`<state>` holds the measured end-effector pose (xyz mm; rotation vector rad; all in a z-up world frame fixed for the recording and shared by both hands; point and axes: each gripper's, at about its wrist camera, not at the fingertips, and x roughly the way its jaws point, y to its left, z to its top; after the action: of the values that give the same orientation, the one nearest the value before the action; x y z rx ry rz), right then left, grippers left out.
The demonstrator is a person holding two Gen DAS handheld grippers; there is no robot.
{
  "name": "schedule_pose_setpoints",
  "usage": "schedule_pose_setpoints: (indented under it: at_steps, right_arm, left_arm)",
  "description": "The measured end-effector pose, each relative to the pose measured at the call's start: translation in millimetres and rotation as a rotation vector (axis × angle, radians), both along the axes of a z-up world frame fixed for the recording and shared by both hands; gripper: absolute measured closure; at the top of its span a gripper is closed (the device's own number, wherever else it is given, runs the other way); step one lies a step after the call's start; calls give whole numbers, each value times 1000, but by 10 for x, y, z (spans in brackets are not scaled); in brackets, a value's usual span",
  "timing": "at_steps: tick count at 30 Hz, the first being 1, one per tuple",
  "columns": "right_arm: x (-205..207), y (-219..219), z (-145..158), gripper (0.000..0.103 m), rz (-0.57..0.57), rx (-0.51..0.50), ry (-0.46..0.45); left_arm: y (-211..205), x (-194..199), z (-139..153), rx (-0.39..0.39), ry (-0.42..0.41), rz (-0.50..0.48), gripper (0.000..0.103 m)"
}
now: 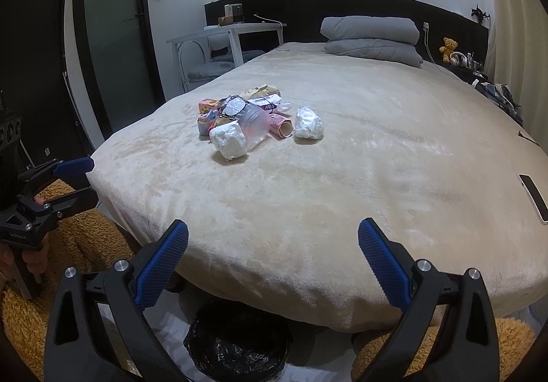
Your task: Collect trash
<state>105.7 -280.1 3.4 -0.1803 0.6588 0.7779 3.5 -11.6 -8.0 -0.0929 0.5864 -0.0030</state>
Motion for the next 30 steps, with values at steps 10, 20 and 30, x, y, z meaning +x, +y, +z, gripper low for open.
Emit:
schedule_pose_setpoints:
  at_steps: [10, 20, 30]
  right_arm:
    - [3, -77, 47, 5, -9, 38, 6]
    - [-19, -34, 31, 5, 1, 15, -2]
    - [-6, 24, 48, 5, 9, 1, 4]
  left_arm:
    - [-6, 49, 17, -11, -12, -6, 6]
    - [-7, 35, 32, -28, -21, -8, 6]
    - [13, 34, 57, -45, -35, -3, 6]
